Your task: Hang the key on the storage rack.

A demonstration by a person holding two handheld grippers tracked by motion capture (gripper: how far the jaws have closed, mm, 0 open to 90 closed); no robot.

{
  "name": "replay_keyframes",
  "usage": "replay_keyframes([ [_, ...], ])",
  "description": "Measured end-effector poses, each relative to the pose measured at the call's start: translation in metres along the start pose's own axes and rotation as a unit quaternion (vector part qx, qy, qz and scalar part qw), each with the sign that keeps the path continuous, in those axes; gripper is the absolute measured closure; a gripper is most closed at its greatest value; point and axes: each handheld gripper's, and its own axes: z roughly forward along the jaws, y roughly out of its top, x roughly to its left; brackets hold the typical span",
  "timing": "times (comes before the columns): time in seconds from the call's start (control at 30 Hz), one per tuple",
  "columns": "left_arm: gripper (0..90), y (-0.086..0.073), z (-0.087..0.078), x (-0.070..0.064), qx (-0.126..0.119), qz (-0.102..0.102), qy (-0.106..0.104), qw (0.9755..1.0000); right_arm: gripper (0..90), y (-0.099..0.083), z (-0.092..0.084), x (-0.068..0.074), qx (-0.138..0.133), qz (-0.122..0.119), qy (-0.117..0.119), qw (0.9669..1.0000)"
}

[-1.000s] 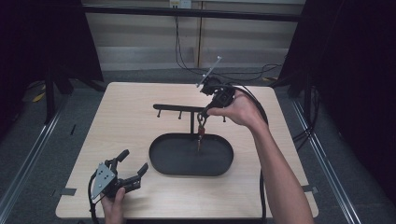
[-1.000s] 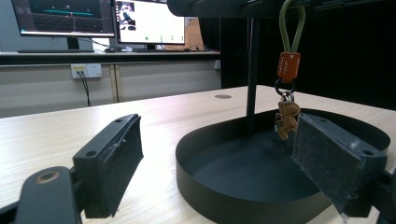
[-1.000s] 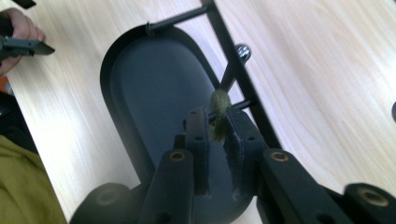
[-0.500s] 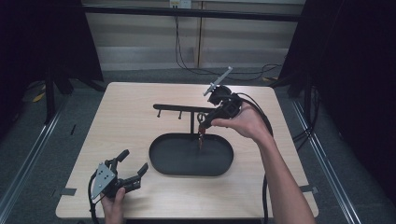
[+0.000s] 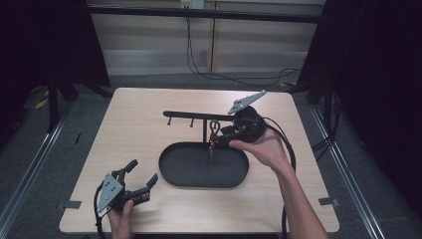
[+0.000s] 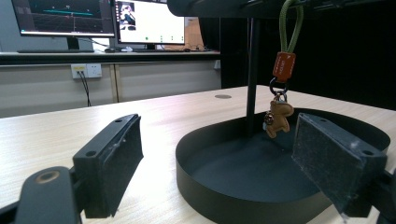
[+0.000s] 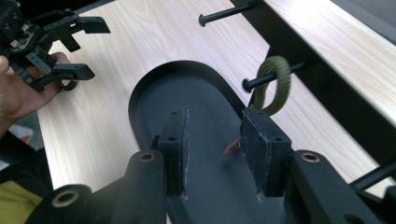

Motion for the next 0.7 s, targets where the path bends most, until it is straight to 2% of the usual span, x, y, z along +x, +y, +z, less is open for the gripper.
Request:
replay_keyframes([
  [0.1, 15.7, 0.0, 0.0, 0.0, 0.001, 0.0, 0.0, 1.0, 61.7, -0.009, 0.002, 0.005, -0.025, 0.005, -0.002, 0.9997],
  [0.17, 15.7, 0.0, 0.0, 0.0, 0.0, 0.0, 0.0, 1.0, 59.3, -0.015, 0.004, 0.01, -0.026, 0.0, -0.02, 0.9995],
  [0.2, 15.7, 0.0, 0.0, 0.0, 0.0, 0.0, 0.0, 1.0, 59.3, -0.018, 0.005, 0.011, -0.028, 0.002, -0.02, 0.9994],
  [0.37, 15.7, 0.0, 0.0, 0.0, 0.001, 0.0, 0.0, 1.0, 60.0, -0.035, 0.005, 0.015, -0.061, 0.011, -0.009, 0.998],
  [0.5, 15.7, 0.0, 0.0, 0.0, 0.0, 0.0, 0.0, 1.0, 61.1, -0.051, 0.008, 0.016, -0.076, 0.021, -0.011, 0.9968],
  [0.57, 15.7, 0.0, 0.0, 0.0, 0.0, 0.001, 0.0, 1.0, 60.2, -0.062, 0.012, 0.016, -0.09, 0.03, -0.004, 0.9955],
  [0.63, 15.7, 0.0, 0.0, 0.0, 0.0, 0.001, 0.0, 1.0, 58.9, -0.07, 0.014, 0.016, -0.099, 0.033, -0.007, 0.9945],
  [0.7, 15.7, 0.0, 0.0, 0.0, 0.001, 0.001, 0.0, 1.0, 58.4, -0.08, 0.016, 0.016, -0.12, 0.052, 0.007, 0.9915],
])
